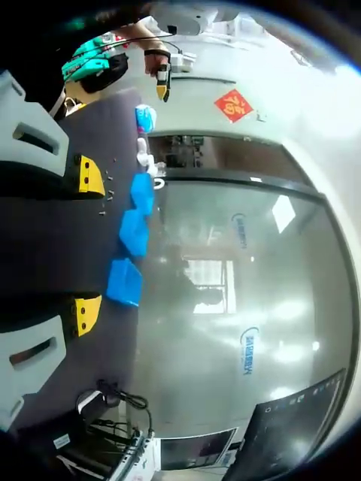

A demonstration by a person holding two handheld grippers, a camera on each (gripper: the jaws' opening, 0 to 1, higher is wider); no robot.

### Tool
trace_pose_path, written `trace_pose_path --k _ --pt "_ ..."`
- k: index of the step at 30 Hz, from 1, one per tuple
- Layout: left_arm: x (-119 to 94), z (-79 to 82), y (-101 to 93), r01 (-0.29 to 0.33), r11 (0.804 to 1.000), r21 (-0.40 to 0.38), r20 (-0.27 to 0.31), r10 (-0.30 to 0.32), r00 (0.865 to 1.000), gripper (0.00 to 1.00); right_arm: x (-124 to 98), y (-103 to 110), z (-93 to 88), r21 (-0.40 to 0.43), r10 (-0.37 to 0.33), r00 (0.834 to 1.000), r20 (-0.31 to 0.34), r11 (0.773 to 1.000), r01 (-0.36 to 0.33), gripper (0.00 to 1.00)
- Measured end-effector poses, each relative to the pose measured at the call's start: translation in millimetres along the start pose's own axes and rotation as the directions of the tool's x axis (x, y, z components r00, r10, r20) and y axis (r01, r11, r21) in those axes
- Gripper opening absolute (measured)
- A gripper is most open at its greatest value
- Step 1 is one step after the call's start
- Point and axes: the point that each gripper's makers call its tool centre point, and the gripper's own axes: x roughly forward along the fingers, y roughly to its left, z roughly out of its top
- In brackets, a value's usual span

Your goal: Sort the screws, nuts, and washers into the corresponding bins

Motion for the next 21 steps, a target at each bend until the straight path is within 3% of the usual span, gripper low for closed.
trace_pose_path --k 14,21 --pt "-0.9 -0.3 -1.8 0.006 1.000 0.006 -0.003 -0.006 1.000 0.47 -1.5 -0.1 -1.0 0.002 0.000 1.000 0.001 1.000 0.000 0.45" --pt "0.7 -7.7 -9.4 0.044 0.999 0.018 -0.037 -0.043 0.998 0.47 0.5 5.9 -7.0 0.002 0.031 0.999 -0.021 1.000 -0.031 0.47"
